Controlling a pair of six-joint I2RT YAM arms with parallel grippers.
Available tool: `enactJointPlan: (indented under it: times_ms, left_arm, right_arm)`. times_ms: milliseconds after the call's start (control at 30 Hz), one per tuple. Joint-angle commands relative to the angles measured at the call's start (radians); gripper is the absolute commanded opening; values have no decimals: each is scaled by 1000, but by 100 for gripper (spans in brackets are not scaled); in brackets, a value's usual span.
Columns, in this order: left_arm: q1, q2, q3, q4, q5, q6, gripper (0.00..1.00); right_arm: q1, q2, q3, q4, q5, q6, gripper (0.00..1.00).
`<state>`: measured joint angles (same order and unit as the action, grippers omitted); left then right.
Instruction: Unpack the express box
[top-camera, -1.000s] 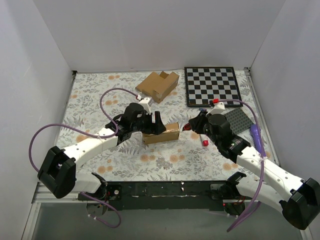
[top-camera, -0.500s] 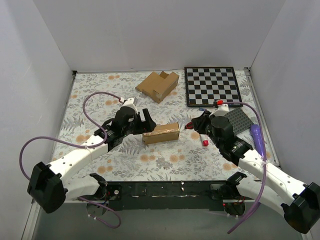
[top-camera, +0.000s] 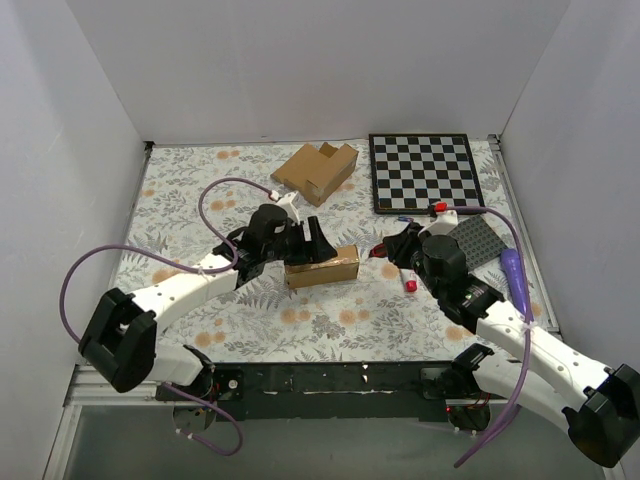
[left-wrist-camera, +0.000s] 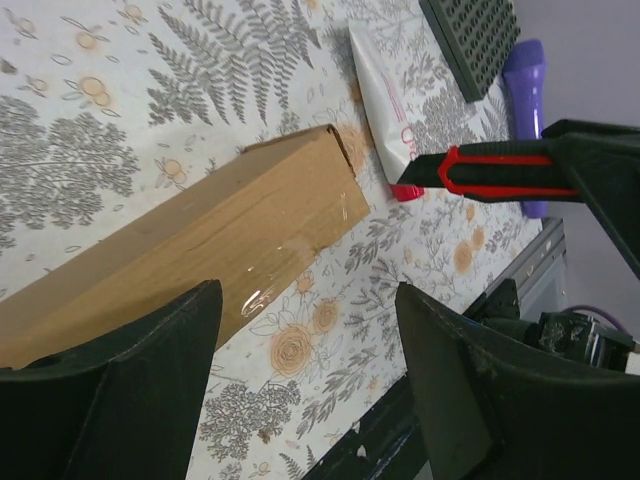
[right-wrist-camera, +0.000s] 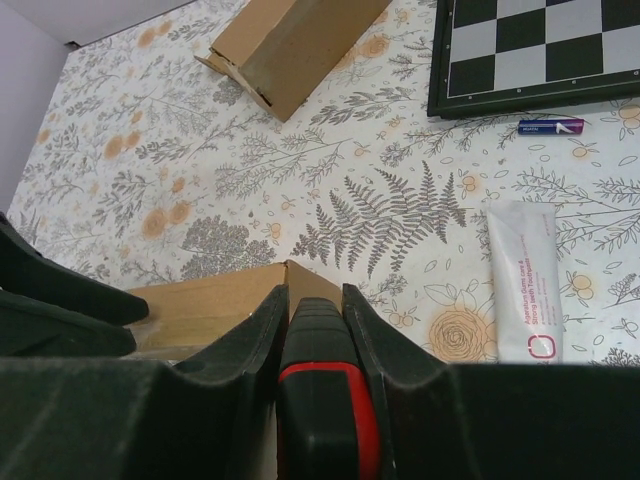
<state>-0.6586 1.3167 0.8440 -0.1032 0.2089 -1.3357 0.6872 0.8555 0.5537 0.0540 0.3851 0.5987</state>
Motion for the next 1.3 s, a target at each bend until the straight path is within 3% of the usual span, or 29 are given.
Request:
enactJointPlan:
  times_ms: [0,467,1267]
  left_arm:
    - [-27,24,-8,97,103,-17,69]
    - [-27,91,-74,142,-17,-54,62]
    - [-29,105,-109,148,-49,-66,59]
  right_arm:
    - [-2,-29,-29,124,11,-5,1]
    - [3,-82,-201,464,32,-23,1]
    - [11,62,-212,584,-17,-25,1]
